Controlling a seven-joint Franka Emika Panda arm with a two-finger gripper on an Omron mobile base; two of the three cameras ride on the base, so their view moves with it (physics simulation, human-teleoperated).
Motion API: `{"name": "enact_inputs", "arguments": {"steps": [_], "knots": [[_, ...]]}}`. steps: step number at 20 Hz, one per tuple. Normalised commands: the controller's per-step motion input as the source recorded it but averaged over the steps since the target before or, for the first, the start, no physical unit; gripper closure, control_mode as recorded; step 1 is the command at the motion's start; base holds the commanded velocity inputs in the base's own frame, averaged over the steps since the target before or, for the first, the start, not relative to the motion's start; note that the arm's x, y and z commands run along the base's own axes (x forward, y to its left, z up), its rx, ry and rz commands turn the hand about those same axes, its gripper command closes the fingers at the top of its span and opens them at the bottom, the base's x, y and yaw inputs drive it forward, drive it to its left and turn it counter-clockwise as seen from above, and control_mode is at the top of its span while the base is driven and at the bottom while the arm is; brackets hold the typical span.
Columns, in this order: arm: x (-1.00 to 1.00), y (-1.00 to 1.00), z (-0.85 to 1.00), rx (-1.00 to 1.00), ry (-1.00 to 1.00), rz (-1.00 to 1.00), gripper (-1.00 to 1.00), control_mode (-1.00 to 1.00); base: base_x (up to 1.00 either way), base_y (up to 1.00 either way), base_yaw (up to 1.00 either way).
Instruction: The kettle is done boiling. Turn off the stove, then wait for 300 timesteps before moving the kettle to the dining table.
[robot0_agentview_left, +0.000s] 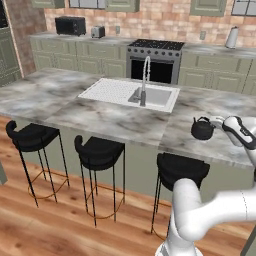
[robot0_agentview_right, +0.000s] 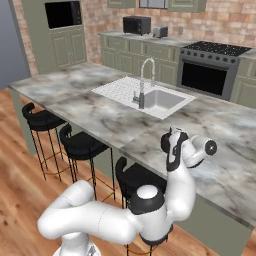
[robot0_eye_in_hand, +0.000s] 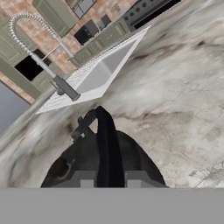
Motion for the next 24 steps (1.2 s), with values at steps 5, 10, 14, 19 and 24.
{"name": "enact_inputs", "arguments": {"steps": [5, 10, 14, 19, 24], "knots": [[0.18, 0.00, -0.14, 0.00, 0.00, 0.00, 1.00, -1.00, 0.00, 0.00, 0.00], [0.04, 0.00, -0.05, -0.01, 0.00, 0.00, -1.00, -1.00, 0.00, 0.00, 0.00], [-0.01, 0.00, 0.00, 0.00, 0.00, 0.00, -1.00, -1.00, 0.00, 0.00, 0.00], [-0.13, 0.00, 0.00, 0.00, 0.01, 0.00, -1.00, -1.00, 0.00, 0.00, 0.00], [-0.13, 0.00, 0.20, 0.00, 0.03, -0.01, -1.00, -1.00, 0.00, 0.00, 0.00]]}}
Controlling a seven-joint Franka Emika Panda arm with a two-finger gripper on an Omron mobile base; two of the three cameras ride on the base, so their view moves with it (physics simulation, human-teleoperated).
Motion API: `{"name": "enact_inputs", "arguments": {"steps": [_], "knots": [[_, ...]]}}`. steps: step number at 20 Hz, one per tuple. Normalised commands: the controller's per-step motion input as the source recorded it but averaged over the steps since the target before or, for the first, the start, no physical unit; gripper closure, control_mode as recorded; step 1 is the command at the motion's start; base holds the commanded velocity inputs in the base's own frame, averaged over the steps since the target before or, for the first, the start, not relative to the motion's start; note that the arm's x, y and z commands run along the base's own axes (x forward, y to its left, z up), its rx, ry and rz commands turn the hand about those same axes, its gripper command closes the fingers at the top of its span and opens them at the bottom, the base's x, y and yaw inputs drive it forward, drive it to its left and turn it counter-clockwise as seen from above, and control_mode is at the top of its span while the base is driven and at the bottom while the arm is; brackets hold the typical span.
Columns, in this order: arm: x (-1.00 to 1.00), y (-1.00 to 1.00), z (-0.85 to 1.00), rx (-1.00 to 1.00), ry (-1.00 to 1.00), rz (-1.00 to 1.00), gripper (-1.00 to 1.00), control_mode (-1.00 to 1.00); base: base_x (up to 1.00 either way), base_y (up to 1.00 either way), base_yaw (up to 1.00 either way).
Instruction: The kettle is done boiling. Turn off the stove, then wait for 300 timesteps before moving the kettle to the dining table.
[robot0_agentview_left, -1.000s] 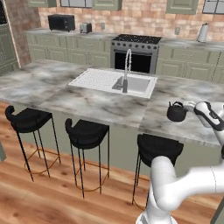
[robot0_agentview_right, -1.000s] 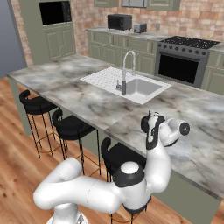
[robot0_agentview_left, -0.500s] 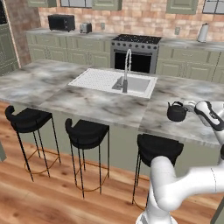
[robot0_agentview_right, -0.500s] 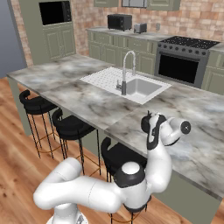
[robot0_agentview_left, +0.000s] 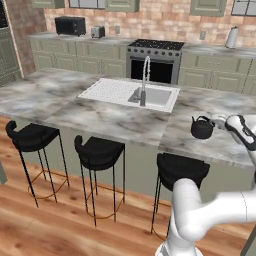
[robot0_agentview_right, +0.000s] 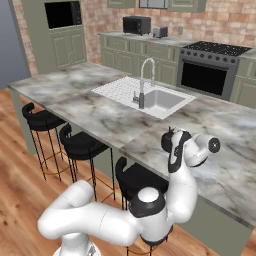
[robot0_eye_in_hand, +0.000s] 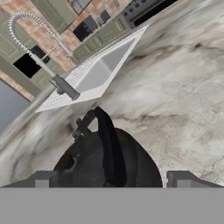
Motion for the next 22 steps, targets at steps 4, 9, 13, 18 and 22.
{"name": "enact_inputs", "arguments": {"steps": [4, 9, 13, 18, 22], "knots": [[-0.19, 0.00, 0.44, 0.00, 0.01, 0.00, -1.00, -1.00, 0.00, 0.00, 0.00], [-0.18, 0.00, 0.48, 0.00, 0.00, 0.00, -1.00, -1.00, 0.00, 0.00, 0.00], [-0.41, -0.03, 0.34, 0.00, 0.01, -0.02, -1.00, -1.00, 0.00, 0.00, 0.00], [-0.51, -0.03, 0.35, 0.00, 0.00, -0.05, -1.00, -1.00, 0.00, 0.00, 0.00], [-0.54, -0.01, 0.36, 0.00, 0.00, -0.07, -1.00, -1.00, 0.00, 0.00, 0.00]]}}
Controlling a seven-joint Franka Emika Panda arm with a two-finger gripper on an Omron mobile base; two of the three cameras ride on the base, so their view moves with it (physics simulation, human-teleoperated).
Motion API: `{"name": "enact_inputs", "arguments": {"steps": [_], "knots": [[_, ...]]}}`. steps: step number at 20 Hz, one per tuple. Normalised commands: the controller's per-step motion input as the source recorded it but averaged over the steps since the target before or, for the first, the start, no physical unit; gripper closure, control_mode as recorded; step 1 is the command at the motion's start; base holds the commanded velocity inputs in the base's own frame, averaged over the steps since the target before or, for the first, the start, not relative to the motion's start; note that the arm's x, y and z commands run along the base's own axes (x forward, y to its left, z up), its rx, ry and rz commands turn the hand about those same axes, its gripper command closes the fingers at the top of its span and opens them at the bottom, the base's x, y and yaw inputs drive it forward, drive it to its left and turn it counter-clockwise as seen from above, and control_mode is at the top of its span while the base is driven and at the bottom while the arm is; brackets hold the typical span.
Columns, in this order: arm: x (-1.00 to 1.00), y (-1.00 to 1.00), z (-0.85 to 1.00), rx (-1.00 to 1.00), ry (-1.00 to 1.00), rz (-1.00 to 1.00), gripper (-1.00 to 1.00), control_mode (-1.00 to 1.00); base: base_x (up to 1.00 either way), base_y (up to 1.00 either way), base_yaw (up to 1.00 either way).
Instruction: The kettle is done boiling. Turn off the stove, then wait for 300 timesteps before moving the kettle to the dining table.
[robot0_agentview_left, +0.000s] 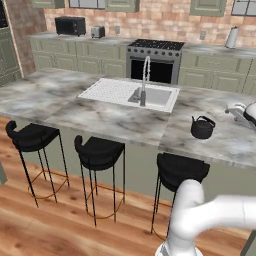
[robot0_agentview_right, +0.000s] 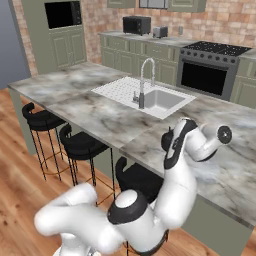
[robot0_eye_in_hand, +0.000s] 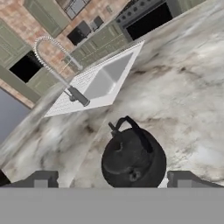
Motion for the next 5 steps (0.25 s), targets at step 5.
{"name": "enact_inputs", "arguments": {"steps": [5], "knots": [[-0.55, -0.01, 0.30, 0.00, 0.00, -0.07, -1.00, -1.00, 0.00, 0.00, 0.00]]}}
